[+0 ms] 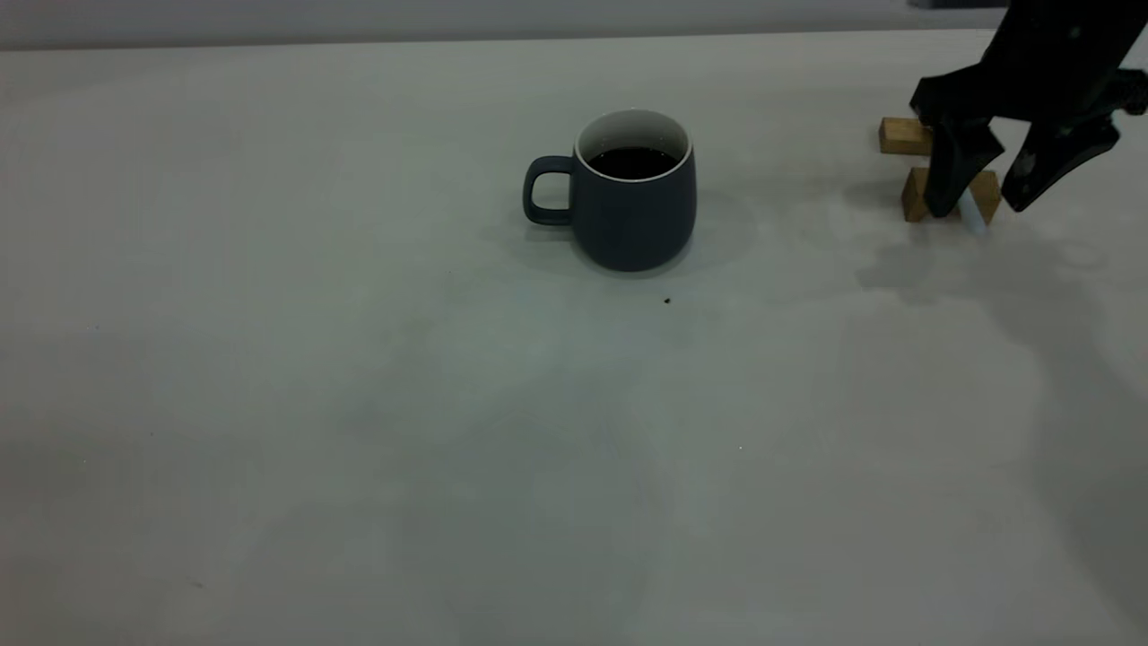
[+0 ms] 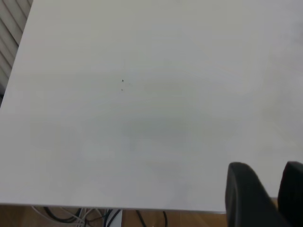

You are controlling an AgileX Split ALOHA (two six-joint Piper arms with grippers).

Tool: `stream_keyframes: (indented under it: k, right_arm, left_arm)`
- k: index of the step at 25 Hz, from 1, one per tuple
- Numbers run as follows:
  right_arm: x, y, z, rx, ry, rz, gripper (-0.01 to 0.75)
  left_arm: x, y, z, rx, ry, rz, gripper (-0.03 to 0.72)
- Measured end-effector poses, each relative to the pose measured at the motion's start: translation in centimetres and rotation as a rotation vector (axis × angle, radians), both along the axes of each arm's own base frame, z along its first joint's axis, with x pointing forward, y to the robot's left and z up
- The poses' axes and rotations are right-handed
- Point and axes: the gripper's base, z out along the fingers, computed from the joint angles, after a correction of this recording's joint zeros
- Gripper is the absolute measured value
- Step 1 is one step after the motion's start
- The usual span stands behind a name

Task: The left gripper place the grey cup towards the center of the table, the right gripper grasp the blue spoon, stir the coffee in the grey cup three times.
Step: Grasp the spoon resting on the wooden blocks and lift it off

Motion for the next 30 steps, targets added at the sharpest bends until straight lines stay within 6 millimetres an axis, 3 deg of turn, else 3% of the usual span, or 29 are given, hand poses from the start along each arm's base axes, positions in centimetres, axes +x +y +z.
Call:
stream_keyframes:
  k: [9,17,21,26,28,30]
  right_arm:
    - [2.1,-0.4,-2.1,-0.051,-0.009,-0.008,0.619]
    - [2.5,-0.8,-3.8,-0.06,0.031,-0.026,0.589]
    - [2.5,-0.9,-4.0,-0.066,0.035,-0.027,0.47]
    - [2.3,-0.9,-3.8,-0.067,0.058,-0.055,0.154]
    - [2.3,-0.9,-2.9,-0.067,0.066,-0.056,0.13]
    - [2.3,-0.8,-0.7,-0.054,0.062,-0.066,0.13]
  left_arm:
    - [0.0,0.0,0.0,0.0,0.0,0.0,0.243]
    - [0.0,0.0,0.0,0.0,0.0,0.0,0.243]
    - [0.0,0.0,0.0,0.0,0.0,0.0,0.243]
    - [0.0,0.0,0.0,0.0,0.0,0.0,0.243]
    - [0.0,0.0,0.0,0.0,0.0,0.0,0.243]
    - [0.0,0.0,0.0,0.0,0.0,0.0,0.243]
